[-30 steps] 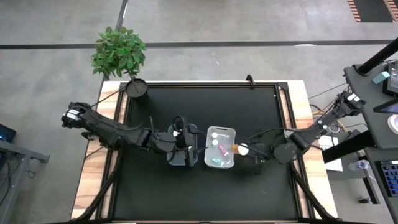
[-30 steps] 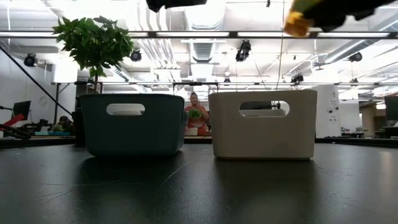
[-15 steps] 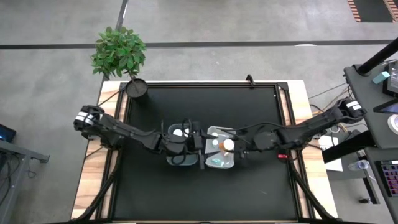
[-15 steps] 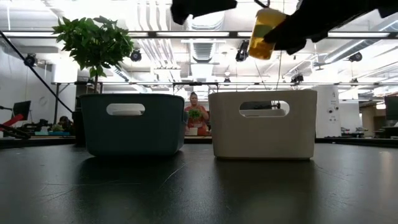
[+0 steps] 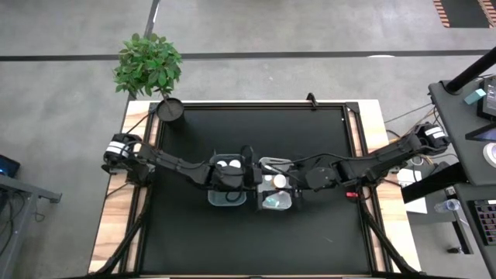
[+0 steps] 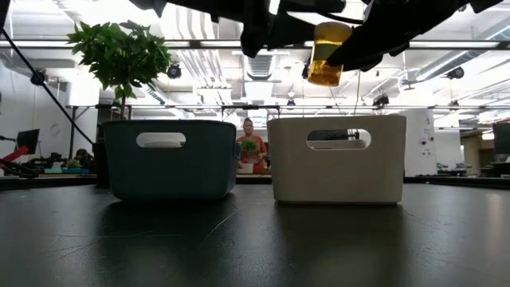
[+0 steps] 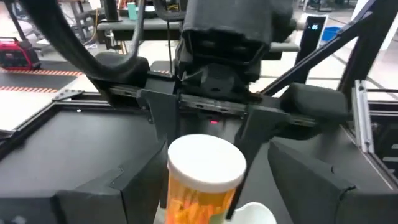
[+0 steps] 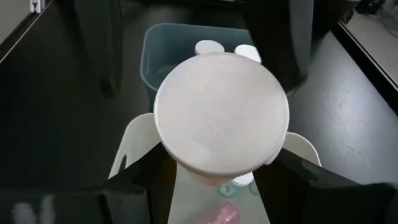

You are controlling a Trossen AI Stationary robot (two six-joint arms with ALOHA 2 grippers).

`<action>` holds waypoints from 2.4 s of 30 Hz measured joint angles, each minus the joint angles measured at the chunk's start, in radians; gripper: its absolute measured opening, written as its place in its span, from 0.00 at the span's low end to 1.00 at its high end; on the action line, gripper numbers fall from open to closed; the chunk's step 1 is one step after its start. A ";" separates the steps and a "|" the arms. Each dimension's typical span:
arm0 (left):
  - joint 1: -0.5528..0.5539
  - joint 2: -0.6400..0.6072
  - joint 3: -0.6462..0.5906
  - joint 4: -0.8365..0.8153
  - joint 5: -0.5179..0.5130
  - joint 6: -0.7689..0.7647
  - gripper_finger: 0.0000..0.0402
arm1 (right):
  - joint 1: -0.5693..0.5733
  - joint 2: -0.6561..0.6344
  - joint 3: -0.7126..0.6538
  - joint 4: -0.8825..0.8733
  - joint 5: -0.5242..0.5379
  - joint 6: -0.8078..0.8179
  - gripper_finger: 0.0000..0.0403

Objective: Pick and place medicine bottles into bin by pill shape (circle, oval)
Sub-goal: Put the orange capsule bottle into the blue bin

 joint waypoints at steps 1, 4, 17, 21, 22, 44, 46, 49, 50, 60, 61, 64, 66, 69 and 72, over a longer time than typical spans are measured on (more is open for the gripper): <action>0.002 0.006 0.003 0.004 0.000 0.000 0.65 | -0.001 0.005 0.003 0.001 0.000 0.005 0.45; 0.008 0.019 0.003 0.001 0.000 0.000 0.65 | -0.006 0.007 0.011 -0.001 0.001 0.034 0.45; 0.014 0.035 0.002 0.001 -0.007 0.007 0.53 | -0.013 0.015 0.011 -0.001 -0.001 0.072 0.45; 0.017 0.035 0.002 0.001 -0.007 0.011 0.46 | -0.013 0.018 0.011 -0.002 0.001 0.076 0.45; 0.017 0.035 0.002 0.001 -0.007 0.011 0.45 | -0.013 0.018 0.011 -0.001 0.000 0.077 0.45; 0.008 0.004 -0.013 -0.038 -0.031 0.027 0.43 | -0.013 -0.060 0.011 -0.080 0.005 0.057 0.73; 0.003 -0.019 -0.017 -0.076 -0.044 0.026 0.43 | -0.013 -0.086 0.011 -0.102 0.005 0.056 0.75; -0.012 -0.065 -0.027 -0.163 -0.084 0.026 0.43 | -0.013 -0.139 0.010 -0.137 0.017 0.032 0.76; -0.016 -0.084 -0.027 -0.197 -0.092 0.026 0.43 | -0.016 -0.163 0.010 -0.137 0.032 0.014 0.76; -0.033 -0.286 -0.035 -0.626 -0.115 -0.130 0.43 | -0.065 -0.380 0.005 -0.134 0.166 -0.055 0.71; -0.042 -0.296 -0.043 -0.667 -0.116 -0.156 0.43 | -0.062 -0.386 -0.009 -0.128 0.163 -0.050 0.70; -0.073 -0.311 -0.080 -0.703 -0.137 -0.215 0.43 | -0.061 -0.397 -0.061 -0.079 0.166 -0.048 0.69; -0.095 -0.313 -0.117 -0.698 -0.168 -0.245 0.43 | -0.061 -0.394 -0.095 -0.005 0.167 -0.048 0.69; -0.129 -0.313 -0.162 -0.671 -0.202 -0.290 0.43 | -0.061 -0.378 -0.138 0.055 0.151 -0.038 0.69; -0.164 -0.312 -0.221 -0.569 -0.243 -0.298 0.43 | -0.061 -0.370 -0.175 0.088 0.141 -0.037 0.69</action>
